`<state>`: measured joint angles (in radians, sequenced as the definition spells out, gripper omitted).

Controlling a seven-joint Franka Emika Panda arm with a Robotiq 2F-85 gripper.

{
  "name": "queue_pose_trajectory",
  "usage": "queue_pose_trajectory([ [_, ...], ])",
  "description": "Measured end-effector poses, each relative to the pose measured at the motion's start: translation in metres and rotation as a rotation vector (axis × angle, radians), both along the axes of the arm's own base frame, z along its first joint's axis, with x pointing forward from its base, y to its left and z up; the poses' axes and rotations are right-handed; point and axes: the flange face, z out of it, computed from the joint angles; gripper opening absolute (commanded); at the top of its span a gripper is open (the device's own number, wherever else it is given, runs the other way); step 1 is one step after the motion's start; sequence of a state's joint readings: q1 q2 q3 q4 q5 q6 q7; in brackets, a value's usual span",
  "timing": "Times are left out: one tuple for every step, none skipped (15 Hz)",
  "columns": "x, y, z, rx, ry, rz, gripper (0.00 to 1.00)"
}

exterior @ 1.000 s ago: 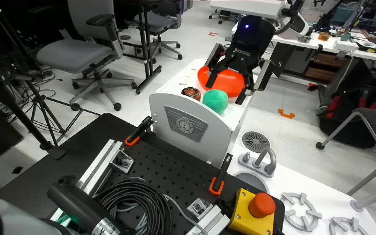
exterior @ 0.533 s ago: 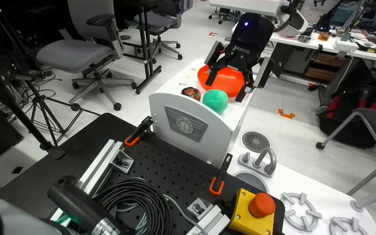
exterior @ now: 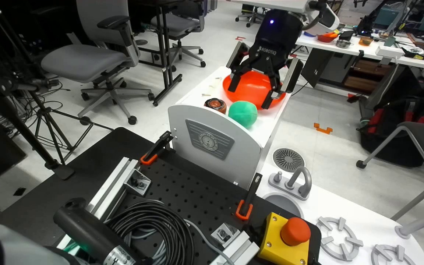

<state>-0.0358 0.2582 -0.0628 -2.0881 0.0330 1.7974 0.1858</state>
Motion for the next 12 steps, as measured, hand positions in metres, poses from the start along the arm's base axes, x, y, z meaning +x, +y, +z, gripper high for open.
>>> queue_pose_trajectory([
  [0.0009, 0.0018, 0.0007, 0.001, -0.002, 0.004, 1.0],
  [0.0016, 0.0034, 0.0012, 0.001, -0.004, 0.007, 1.0],
  [0.0023, 0.0046, 0.0019, 0.001, -0.005, 0.009, 1.0],
  [0.0032, 0.0056, 0.0026, 0.001, -0.008, 0.011, 1.0],
  [0.0043, 0.0062, 0.0037, 0.001, -0.011, 0.013, 1.0],
  [0.0054, 0.0067, 0.0048, 0.001, -0.014, 0.014, 1.0],
  [0.0063, 0.0067, 0.0057, 0.001, -0.016, 0.015, 1.0],
  [0.0072, 0.0066, 0.0065, 0.001, -0.019, 0.015, 1.0],
  [0.008, 0.0063, 0.0067, 0.0, -0.02, 0.016, 1.0],
  [0.0088, 0.0059, 0.0061, -0.001, -0.02, 0.015, 1.0],
  [0.0091, 0.005, 0.0046, -0.002, -0.017, 0.014, 1.0],
  [0.009, 0.0037, 0.0023, -0.002, -0.013, 0.012, 1.0],
])
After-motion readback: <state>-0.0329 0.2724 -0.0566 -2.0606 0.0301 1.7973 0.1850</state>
